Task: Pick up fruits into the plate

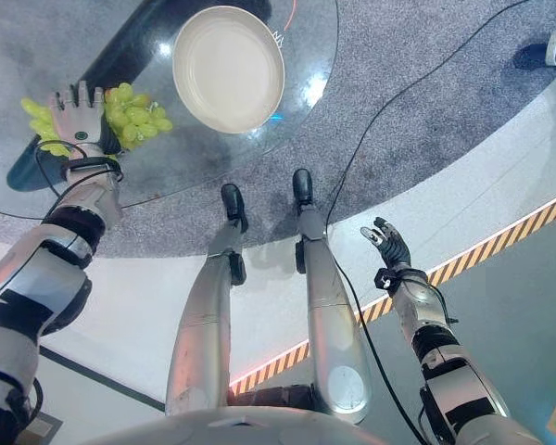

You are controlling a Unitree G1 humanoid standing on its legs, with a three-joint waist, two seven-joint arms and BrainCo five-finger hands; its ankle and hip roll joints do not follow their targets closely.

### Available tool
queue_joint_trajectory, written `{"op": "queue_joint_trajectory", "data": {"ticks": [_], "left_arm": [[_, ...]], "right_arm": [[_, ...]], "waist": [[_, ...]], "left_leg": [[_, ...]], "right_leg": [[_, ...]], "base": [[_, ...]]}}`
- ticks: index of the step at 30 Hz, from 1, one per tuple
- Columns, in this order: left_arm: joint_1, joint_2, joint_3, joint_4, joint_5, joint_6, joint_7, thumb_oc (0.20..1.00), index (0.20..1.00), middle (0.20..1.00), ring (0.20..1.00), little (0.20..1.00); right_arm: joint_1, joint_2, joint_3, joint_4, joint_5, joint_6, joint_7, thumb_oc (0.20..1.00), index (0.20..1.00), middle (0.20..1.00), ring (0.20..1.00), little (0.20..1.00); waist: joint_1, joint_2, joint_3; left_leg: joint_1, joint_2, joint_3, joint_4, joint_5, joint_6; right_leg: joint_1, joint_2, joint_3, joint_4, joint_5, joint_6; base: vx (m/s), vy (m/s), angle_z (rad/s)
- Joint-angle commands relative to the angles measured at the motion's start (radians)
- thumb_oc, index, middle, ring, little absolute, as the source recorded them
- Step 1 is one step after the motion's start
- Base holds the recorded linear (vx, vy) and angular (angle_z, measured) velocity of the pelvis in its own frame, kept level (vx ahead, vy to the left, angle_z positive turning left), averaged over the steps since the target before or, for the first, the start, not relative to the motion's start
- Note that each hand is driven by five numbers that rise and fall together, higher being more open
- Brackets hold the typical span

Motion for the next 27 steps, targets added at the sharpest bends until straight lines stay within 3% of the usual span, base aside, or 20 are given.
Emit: {"op": "queue_joint_trajectory", "data": {"ticks": [1, 3, 5, 6, 7, 17, 27], "left_arm": [[0.041, 0.067, 0.032, 0.090, 0.020, 0.044, -0.032, 1.000, 1.000, 1.000, 1.000, 1.000], [0.042, 0.068, 0.035, 0.108, -0.001, 0.036, -0.055, 1.000, 1.000, 1.000, 1.000, 1.000], [0.039, 0.071, 0.029, 0.124, -0.031, 0.019, -0.081, 0.671, 0.671, 0.671, 0.671, 0.671], [0.036, 0.070, 0.025, 0.129, -0.035, 0.014, -0.089, 0.275, 0.275, 0.275, 0.275, 0.275], [0.035, 0.070, 0.025, 0.130, -0.035, 0.014, -0.092, 0.200, 0.200, 0.200, 0.200, 0.200], [0.036, 0.059, 0.013, 0.130, -0.106, -0.020, -0.087, 0.200, 0.200, 0.200, 0.200, 0.200], [0.099, 0.063, 0.057, 0.021, -0.165, -0.088, -0.044, 0.200, 0.200, 0.200, 0.200, 0.200]], "right_arm": [[0.058, 0.004, 0.004, -0.056, 0.038, -0.034, 0.014, 1.000, 1.000, 1.000, 1.000, 1.000], [0.058, 0.006, 0.004, -0.057, 0.039, -0.034, 0.013, 1.000, 1.000, 1.000, 1.000, 1.000], [0.056, 0.005, 0.006, -0.056, 0.044, -0.033, 0.017, 1.000, 1.000, 1.000, 1.000, 1.000], [0.054, 0.005, 0.006, -0.055, 0.046, -0.035, 0.019, 1.000, 1.000, 1.000, 1.000, 1.000], [0.053, 0.005, 0.006, -0.056, 0.047, -0.035, 0.019, 1.000, 1.000, 1.000, 1.000, 1.000], [0.044, 0.003, 0.010, -0.066, 0.054, -0.049, 0.034, 1.000, 1.000, 1.000, 1.000, 1.000], [0.068, 0.013, -0.002, -0.087, 0.025, -0.054, 0.037, 1.000, 1.000, 1.000, 1.000, 1.000]], "waist": [[0.007, -0.039, -0.036], [0.005, -0.044, -0.036], [0.003, -0.047, -0.036], [0.003, -0.048, -0.036], [0.002, -0.048, -0.036], [0.002, -0.045, -0.036], [0.026, -0.010, -0.036]], "left_leg": [[0.001, -0.069, -0.069, 0.030, -0.062, 0.017], [-0.018, -0.068, -0.070, 0.049, -0.071, 0.017], [-0.028, -0.066, -0.073, 0.058, -0.078, 0.018], [-0.033, -0.066, -0.074, 0.060, -0.079, 0.019], [-0.034, -0.067, -0.074, 0.060, -0.080, 0.020], [-0.021, -0.072, -0.079, 0.049, -0.082, 0.023], [0.134, -0.075, -0.084, -0.031, -0.075, 0.032]], "right_leg": [[-0.037, 0.098, 0.008, 0.112, -0.047, 0.021], [-0.053, 0.101, 0.011, 0.122, -0.047, 0.022], [-0.064, 0.104, 0.014, 0.130, -0.047, 0.021], [-0.069, 0.106, 0.014, 0.132, -0.047, 0.021], [-0.070, 0.106, 0.014, 0.132, -0.046, 0.021], [-0.063, 0.112, 0.017, 0.127, -0.045, 0.020], [0.063, 0.095, 0.006, 0.095, -0.060, 0.025]], "base": [[0.04, 0.018, -0.04], [0.03, 0.004, -0.05], [0.03, -0.008, -0.03], [0.00, 0.000, 0.00], [0.01, -0.007, -0.04], [0.00, 0.000, -0.02], [0.00, -0.017, 0.01]]}}
